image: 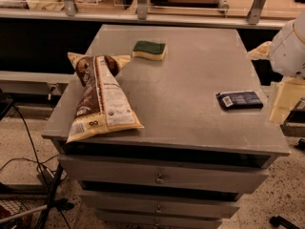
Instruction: Move rxbar blueberry near sponge
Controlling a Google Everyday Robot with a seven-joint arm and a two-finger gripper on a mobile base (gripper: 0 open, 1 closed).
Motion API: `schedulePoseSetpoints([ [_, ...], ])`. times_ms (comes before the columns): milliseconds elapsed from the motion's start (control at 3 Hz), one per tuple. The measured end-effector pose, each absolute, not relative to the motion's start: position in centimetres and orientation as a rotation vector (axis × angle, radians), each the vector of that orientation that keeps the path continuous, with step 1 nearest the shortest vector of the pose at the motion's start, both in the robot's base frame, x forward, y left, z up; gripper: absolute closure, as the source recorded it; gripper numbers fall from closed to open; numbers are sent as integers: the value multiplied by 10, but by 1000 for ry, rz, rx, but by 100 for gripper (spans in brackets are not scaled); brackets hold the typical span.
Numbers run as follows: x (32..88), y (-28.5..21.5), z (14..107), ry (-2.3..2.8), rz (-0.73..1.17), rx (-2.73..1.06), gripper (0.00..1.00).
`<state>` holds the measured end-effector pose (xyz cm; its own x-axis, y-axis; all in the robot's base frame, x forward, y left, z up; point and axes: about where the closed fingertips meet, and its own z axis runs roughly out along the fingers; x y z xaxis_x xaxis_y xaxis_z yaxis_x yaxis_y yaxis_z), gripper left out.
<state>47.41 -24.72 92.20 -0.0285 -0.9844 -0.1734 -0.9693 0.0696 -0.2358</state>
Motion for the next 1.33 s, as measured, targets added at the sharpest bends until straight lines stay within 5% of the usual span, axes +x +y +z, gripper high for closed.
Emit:
schedulePoseSetpoints([
  [1333,524,-265,849,2085,17,-2164,0],
])
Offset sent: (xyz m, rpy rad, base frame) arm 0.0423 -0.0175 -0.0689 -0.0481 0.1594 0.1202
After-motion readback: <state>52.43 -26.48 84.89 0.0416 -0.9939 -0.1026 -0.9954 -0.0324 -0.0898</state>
